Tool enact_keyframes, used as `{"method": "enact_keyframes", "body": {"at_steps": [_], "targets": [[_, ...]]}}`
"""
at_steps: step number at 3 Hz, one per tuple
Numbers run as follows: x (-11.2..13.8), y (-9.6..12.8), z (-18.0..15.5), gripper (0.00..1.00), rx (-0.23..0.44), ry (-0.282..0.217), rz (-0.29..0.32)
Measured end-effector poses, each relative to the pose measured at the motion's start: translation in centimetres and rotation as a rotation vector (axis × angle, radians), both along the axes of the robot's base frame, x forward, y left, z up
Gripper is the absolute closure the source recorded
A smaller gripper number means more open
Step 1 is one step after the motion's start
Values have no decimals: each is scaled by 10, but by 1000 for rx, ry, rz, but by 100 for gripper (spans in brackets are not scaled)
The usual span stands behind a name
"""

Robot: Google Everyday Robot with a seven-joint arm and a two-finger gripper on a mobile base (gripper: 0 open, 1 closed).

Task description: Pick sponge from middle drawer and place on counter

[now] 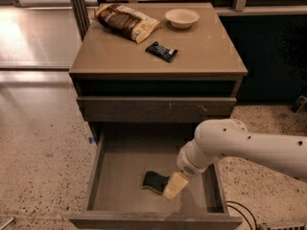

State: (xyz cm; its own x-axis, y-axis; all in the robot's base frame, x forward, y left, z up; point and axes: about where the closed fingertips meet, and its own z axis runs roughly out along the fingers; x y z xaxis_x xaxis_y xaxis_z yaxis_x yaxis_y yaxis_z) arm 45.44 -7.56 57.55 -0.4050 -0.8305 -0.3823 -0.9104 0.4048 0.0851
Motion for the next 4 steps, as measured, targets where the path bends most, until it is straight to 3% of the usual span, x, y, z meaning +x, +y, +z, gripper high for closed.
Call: {"method": "enact_keyframes", "body": {"at_steps": [1,2,4], "targets": [[1,24,-24,0,-3,-2,-6],[9,31,-43,0,-7,41,5],[12,37,-60,0,-33,58,-7]]}}
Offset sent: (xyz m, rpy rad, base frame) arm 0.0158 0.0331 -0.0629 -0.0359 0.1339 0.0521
